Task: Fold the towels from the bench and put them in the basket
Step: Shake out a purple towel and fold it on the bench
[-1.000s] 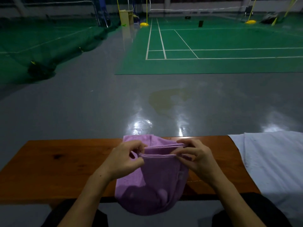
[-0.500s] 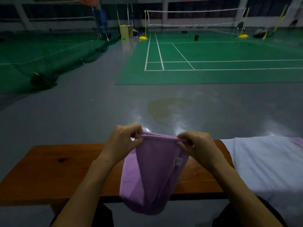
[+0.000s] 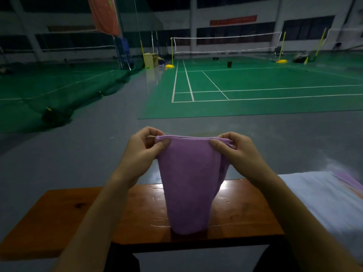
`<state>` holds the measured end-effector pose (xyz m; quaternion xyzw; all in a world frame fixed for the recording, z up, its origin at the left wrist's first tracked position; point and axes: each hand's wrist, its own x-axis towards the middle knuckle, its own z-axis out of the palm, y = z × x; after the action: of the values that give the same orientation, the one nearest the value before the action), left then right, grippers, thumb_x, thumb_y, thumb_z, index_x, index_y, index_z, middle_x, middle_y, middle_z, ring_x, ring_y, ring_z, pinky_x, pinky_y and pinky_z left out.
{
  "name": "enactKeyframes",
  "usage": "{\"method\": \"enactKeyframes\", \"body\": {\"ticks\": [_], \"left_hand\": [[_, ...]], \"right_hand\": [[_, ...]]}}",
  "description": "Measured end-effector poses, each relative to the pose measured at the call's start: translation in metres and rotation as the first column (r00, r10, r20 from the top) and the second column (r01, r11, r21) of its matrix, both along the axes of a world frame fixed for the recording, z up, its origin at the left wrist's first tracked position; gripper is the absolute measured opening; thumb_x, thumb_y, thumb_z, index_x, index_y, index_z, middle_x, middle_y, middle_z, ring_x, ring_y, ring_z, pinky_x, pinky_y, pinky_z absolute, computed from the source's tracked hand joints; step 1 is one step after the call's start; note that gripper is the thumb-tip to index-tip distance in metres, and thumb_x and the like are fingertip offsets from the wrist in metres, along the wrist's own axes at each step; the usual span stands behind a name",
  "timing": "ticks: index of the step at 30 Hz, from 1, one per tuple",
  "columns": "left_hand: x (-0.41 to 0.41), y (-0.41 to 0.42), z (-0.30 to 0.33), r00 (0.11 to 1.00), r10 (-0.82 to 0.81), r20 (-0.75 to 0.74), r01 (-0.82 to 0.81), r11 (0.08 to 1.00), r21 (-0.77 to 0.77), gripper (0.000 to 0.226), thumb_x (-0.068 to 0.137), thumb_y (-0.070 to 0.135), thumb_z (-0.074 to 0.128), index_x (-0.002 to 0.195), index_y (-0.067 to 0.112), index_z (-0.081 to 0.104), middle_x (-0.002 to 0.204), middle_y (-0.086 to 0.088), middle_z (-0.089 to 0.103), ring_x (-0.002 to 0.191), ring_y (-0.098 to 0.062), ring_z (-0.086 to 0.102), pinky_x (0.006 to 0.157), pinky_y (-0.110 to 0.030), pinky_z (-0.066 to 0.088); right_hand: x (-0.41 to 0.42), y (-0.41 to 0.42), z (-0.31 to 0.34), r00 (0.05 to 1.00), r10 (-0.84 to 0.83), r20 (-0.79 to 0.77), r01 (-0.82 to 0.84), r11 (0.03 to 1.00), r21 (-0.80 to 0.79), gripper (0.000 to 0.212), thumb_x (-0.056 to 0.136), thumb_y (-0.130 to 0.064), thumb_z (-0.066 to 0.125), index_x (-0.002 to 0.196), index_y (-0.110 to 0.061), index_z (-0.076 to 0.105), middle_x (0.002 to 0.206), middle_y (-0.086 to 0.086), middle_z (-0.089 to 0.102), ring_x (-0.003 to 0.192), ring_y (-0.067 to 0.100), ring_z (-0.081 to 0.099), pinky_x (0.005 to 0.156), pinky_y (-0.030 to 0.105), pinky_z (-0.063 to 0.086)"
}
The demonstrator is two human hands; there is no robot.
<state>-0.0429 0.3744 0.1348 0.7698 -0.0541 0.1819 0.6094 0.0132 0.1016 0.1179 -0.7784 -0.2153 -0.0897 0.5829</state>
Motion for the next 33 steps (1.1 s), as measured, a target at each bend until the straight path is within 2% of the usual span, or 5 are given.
{"method": "enactKeyframes", "body": {"ticks": [9,13,22,29,33], "left_hand": [[-0.044,-0.018,0.032,0.994,-0.058,0.092,0.067,0.992,-0.104,0.016,0.092,0.019,0.074,0.105,0.012,0.069,0.088,-0.012,0.078,0.073,-0.018,0.073,0.057,-0.029,0.057],[-0.034,-0.019,0.014,0.993,-0.041,0.110,0.043,0.999,-0.009,0.016,0.091,0.018,0.077,0.104,0.012,0.070,0.089,-0.009,0.080,0.076,-0.022,0.077,0.057,-0.029,0.059],[0.047,0.001,-0.139,0.979,0.201,-0.010,-0.192,0.947,0.256,0.017,0.088,0.021,0.085,0.087,0.028,0.069,0.084,0.012,0.075,0.080,-0.003,0.072,0.066,-0.022,0.056],[0.102,0.013,-0.221,0.937,0.317,-0.148,-0.280,0.933,0.225,0.017,0.096,0.022,0.071,0.089,0.035,0.063,0.081,0.005,0.075,0.074,-0.017,0.072,0.065,-0.047,0.061],[0.128,0.018,-0.230,0.922,0.361,-0.138,-0.314,0.908,0.276,0.023,0.095,0.017,0.072,0.085,0.034,0.061,0.085,0.007,0.074,0.080,-0.015,0.072,0.071,-0.038,0.060]], "right_hand": [[-0.048,-0.021,0.035,0.994,-0.022,0.105,0.014,0.997,0.075,0.030,0.078,-0.038,0.081,0.098,-0.017,0.076,0.084,-0.007,0.076,0.078,0.009,0.074,0.059,0.018,0.057],[-0.039,-0.026,0.023,1.000,-0.004,0.023,0.003,0.999,0.051,0.031,0.080,-0.032,0.083,0.105,-0.016,0.076,0.093,-0.006,0.076,0.082,0.009,0.075,0.064,0.019,0.059],[0.054,0.004,-0.139,0.975,-0.098,-0.198,0.075,0.990,-0.121,0.021,0.085,-0.013,0.083,0.105,-0.020,0.079,0.095,0.000,0.080,0.091,0.017,0.077,0.087,0.050,0.062],[0.106,0.039,-0.217,0.933,-0.242,-0.268,0.205,0.966,-0.158,0.023,0.086,-0.028,0.083,0.107,-0.019,0.076,0.099,-0.005,0.076,0.091,0.015,0.074,0.077,0.039,0.064],[0.131,0.051,-0.232,0.929,-0.273,-0.250,0.229,0.954,-0.191,0.018,0.089,-0.019,0.080,0.105,-0.019,0.074,0.099,-0.003,0.075,0.092,0.014,0.072,0.084,0.037,0.061]]}}
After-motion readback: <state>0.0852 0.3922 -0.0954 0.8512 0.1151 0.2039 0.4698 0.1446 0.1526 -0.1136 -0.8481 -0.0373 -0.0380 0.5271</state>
